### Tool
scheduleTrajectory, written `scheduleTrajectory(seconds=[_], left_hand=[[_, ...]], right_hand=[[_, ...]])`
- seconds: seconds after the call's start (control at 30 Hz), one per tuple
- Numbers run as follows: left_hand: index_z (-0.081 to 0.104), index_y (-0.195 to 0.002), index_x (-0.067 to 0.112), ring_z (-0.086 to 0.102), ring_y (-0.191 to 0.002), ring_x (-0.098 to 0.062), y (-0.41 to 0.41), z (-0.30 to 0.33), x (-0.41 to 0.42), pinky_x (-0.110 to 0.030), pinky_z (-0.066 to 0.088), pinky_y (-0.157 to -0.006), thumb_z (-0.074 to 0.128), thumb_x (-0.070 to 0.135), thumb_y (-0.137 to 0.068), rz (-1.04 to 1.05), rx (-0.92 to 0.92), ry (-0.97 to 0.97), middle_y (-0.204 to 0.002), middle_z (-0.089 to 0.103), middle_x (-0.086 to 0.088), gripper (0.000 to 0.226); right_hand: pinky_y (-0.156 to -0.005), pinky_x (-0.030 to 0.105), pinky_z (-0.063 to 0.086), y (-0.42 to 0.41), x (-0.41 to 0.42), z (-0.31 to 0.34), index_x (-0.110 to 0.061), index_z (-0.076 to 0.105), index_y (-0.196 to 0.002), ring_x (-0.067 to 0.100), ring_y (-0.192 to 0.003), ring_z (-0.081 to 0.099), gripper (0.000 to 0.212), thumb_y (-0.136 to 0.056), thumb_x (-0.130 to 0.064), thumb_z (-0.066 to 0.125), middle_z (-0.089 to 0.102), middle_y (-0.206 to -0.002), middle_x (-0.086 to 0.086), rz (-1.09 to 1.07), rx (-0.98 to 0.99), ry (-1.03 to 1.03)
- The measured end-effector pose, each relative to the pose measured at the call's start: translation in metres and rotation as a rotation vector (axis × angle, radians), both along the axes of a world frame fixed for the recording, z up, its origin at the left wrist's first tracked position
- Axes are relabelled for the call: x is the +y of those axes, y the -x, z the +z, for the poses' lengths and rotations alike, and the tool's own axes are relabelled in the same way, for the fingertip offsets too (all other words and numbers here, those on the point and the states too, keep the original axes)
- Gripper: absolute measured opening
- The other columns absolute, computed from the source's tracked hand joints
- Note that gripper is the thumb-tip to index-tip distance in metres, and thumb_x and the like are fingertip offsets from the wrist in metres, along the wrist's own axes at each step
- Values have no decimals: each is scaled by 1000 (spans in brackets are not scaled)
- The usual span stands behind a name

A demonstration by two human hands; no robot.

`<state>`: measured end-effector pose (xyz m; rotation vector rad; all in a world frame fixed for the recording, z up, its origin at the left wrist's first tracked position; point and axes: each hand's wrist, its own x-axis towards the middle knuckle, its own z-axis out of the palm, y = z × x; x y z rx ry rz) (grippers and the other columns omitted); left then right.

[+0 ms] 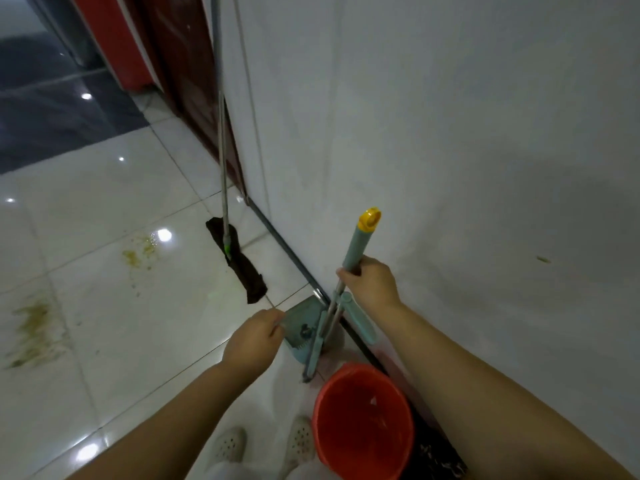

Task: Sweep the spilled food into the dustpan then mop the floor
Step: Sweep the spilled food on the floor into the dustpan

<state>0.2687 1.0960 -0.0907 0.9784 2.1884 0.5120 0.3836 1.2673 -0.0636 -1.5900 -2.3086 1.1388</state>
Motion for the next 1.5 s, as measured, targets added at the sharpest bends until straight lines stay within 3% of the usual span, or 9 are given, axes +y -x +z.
scheduleTrajectory(seconds=[0.47,0.57,0.7,0.8,1.03,1.17,1.27,1.4,1.5], left_hand=[[51,-134,21,58,-111,-14,24,8,-41,-25,45,-90,47,27,-97,254,-21,5,-130,57,1,37],[47,-138,20,57,-113,-16,40,5,-61,-24,44,-89,47,28,-97,370,-137,-1,-131,57,-2,42],[41,-143,15,55,-118,-22,60,4,-95,-27,42,-95,48,28,-95,547,-318,-5,-134,56,-7,50],[40,-141,12,56,-115,-26,79,3,-122,-37,47,-99,51,35,-92,701,-505,-57,-132,55,-12,55],[51,-122,0,61,-64,-23,137,-4,-188,-34,54,-59,60,23,-86,1139,-989,-321,-86,61,-13,44],[53,-113,1,45,-44,-16,173,-4,-236,-21,39,-39,50,20,-93,1156,-799,-326,-64,52,-10,28],[53,-109,6,42,-44,-14,203,-7,-272,-17,33,-33,49,22,-93,1154,-585,-284,-64,49,-7,23],[52,-114,16,49,-52,-14,237,-14,-320,-19,38,-41,50,24,-93,1106,-405,-231,-70,54,-5,22],[52,-121,18,51,-56,-13,256,-22,-352,-21,38,-48,49,29,-94,1082,-287,-167,-69,55,-2,30]], right_hand=[[-68,27,51,93,-54,17,-13,70,-82,18,-78,65,24,-80,-37,69,67,-83,5,310,140,-70],[-65,23,47,122,-84,25,-21,62,-72,17,-73,62,18,-79,-36,69,64,-76,2,429,174,-94],[-57,10,35,160,-133,34,-17,69,-87,11,-73,53,23,-80,-39,68,59,-80,-1,560,161,-177],[-60,17,39,190,-171,39,-16,69,-90,13,-75,53,27,-80,-40,69,54,-83,-1,593,163,-177],[-70,38,55,259,-264,65,-21,64,-97,16,-78,62,30,-80,-46,68,59,-79,-8,696,69,-40],[-71,42,59,307,-306,64,-20,56,-93,21,-74,69,19,-81,-25,71,69,-85,5,742,52,176],[-64,34,58,343,-332,74,-6,56,-106,21,-67,68,19,-89,1,50,64,-79,11,692,11,538],[-56,25,58,393,-360,82,1,56,-108,25,-64,70,38,-101,-27,32,69,-75,19,415,-179,1057],[-47,19,53,422,-383,75,2,60,-93,16,-56,64,58,-96,-51,37,68,-69,16,505,-326,1166]])
